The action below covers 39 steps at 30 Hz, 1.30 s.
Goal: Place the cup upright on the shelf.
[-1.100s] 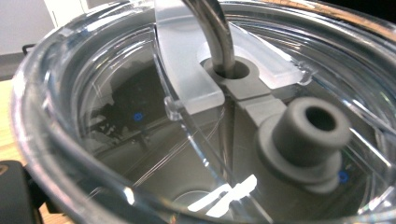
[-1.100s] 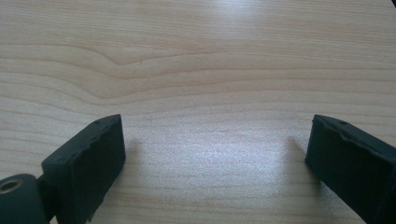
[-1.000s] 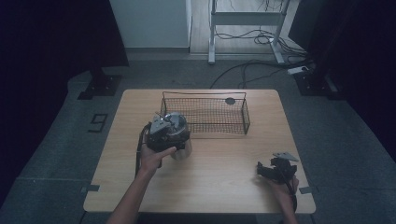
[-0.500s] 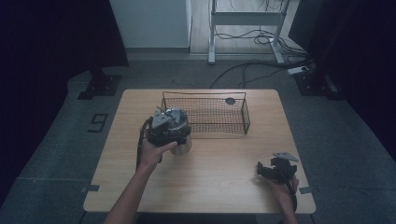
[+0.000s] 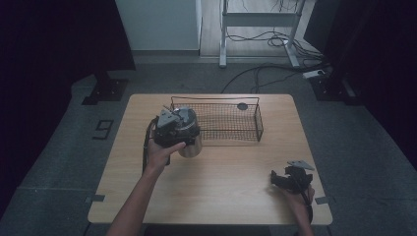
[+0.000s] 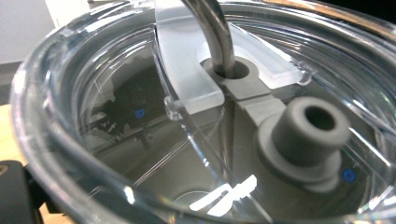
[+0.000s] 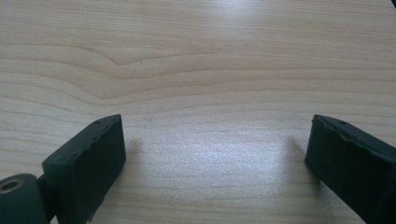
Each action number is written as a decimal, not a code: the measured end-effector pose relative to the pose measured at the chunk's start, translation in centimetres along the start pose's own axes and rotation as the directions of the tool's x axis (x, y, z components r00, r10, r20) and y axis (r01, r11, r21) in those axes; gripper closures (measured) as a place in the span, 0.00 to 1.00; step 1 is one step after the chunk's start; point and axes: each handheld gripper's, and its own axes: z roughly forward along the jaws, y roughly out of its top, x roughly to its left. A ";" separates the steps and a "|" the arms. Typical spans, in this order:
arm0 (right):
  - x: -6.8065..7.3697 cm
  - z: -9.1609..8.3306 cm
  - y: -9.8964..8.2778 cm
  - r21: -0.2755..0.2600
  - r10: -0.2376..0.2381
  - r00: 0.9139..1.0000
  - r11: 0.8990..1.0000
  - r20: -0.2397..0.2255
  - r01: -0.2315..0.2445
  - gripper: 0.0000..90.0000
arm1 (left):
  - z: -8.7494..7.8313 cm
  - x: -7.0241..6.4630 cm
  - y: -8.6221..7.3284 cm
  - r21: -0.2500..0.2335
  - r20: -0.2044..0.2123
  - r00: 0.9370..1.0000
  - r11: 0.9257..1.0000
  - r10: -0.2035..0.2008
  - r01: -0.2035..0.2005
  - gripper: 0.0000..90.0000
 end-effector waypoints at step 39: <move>0.0 0.0 0.0 -0.004 0.000 1.000 1.000 0.001 0.000 0.05 | 3.1 2.4 3.1 -0.018 -0.032 0.999 1.000 -0.020 0.019 0.04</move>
